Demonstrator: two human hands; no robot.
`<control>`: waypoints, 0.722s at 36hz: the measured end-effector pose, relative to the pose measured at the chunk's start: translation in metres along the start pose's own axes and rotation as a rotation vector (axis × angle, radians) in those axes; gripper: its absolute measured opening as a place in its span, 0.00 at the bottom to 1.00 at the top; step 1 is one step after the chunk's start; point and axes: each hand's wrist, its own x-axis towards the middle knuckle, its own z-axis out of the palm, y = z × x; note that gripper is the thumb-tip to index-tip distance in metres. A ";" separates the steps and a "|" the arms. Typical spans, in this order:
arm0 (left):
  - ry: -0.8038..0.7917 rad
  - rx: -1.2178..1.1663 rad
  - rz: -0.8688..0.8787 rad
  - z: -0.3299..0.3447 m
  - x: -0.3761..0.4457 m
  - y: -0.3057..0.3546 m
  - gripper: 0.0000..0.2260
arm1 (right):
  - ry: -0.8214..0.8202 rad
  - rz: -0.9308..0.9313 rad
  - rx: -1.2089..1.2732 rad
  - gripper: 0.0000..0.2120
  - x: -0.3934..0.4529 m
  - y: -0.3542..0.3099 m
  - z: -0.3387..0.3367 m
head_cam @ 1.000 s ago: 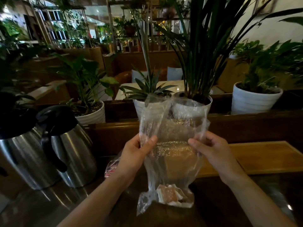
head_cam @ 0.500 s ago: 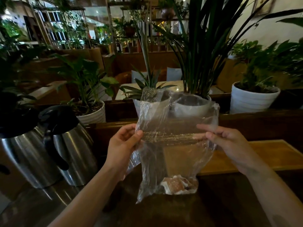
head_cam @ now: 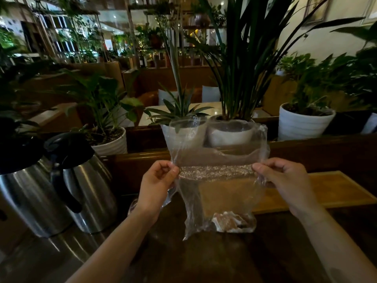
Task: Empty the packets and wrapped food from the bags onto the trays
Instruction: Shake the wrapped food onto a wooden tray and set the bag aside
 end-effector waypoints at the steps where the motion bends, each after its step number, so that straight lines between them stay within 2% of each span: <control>1: -0.005 -0.001 0.000 0.001 -0.001 0.000 0.06 | 0.011 0.004 -0.005 0.06 0.000 0.002 -0.001; 3: -0.017 -0.007 -0.012 0.004 -0.001 0.000 0.08 | 0.032 0.021 -0.015 0.04 0.000 0.005 -0.001; 7: -0.027 -0.016 -0.036 0.008 -0.002 0.000 0.09 | 0.079 0.048 -0.065 0.08 0.000 0.008 0.000; 11: -0.066 0.020 -0.027 0.008 -0.007 -0.001 0.14 | 0.025 0.025 -0.132 0.11 0.000 0.005 -0.001; 17: -0.115 0.085 -0.035 0.007 -0.015 0.000 0.17 | -0.026 0.139 -0.059 0.13 -0.001 -0.003 -0.003; 20: -0.159 0.071 -0.025 0.006 -0.020 0.001 0.16 | -0.027 0.137 -0.103 0.11 -0.004 -0.007 -0.002; 21: -0.158 0.060 -0.016 0.006 -0.022 0.001 0.14 | -0.008 0.118 -0.145 0.10 -0.004 -0.008 -0.002; 23: -0.144 0.051 0.006 0.008 -0.024 0.002 0.09 | 0.096 0.019 -0.234 0.20 -0.006 -0.014 0.001; 24: -0.139 0.055 0.017 0.009 -0.025 0.003 0.06 | 0.169 -0.065 -0.272 0.24 -0.008 -0.021 0.002; 26: -0.138 0.066 0.045 0.013 -0.027 0.005 0.03 | 0.292 -0.301 -0.386 0.24 -0.012 -0.043 0.005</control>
